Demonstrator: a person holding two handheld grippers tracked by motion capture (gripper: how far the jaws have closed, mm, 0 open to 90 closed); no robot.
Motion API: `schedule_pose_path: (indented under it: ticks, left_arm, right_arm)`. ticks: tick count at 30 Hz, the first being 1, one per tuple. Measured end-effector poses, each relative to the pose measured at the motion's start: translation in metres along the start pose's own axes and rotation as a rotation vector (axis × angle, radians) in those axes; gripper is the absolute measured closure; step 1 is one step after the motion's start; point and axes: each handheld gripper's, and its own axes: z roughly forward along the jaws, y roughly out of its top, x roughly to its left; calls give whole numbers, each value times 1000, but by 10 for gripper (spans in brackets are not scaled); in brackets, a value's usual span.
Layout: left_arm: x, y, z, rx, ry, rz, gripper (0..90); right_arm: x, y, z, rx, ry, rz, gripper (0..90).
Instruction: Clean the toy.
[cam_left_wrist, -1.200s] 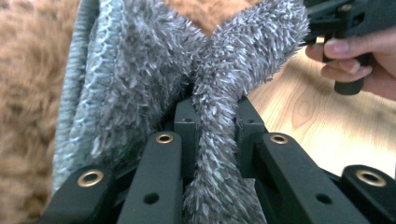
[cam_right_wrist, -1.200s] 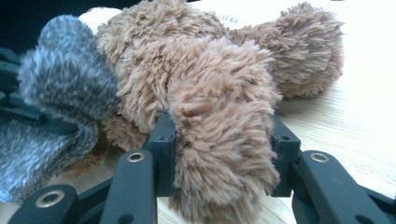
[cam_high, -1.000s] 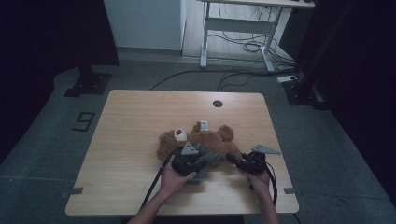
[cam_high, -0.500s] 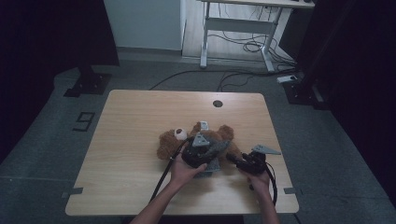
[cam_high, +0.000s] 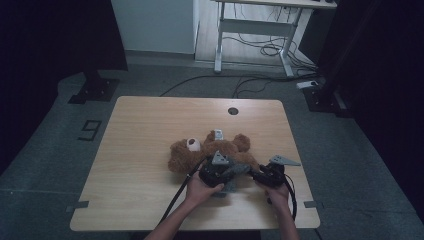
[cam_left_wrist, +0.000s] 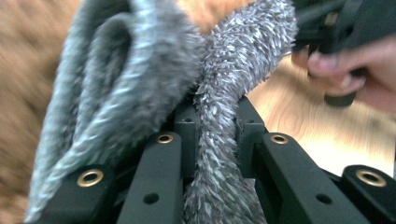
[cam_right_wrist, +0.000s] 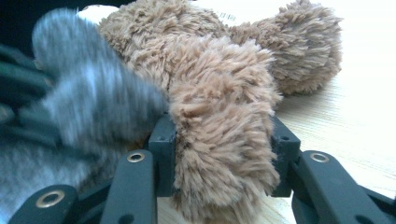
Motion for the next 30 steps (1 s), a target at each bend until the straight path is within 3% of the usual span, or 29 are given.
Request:
schedule_pose_path:
  ticks: [3,7,13,16,22,30]
  left_arm:
    - [1,-9,2,-1,-3,-14,757]
    - [-1,-8,-4,-8,0,-10,757]
    - [-2,3,-31,-79,20,9,755]
    - [3,8,-56,-146,65,7,755]
    - [26,10,-88,-192,132,-27,756]
    - [46,-1,-113,-205,213,-51,756]
  right_arm:
    - [0,0,0,-1,2,-2,568]
    - [0,0,0,-3,6,-3,568]
    - [0,1,-1,-9,8,-1,567]
    - [0,1,-1,-8,7,-3,567]
    - [0,0,-1,-9,8,-2,567]
    - [0,1,-1,-9,8,-5,566]
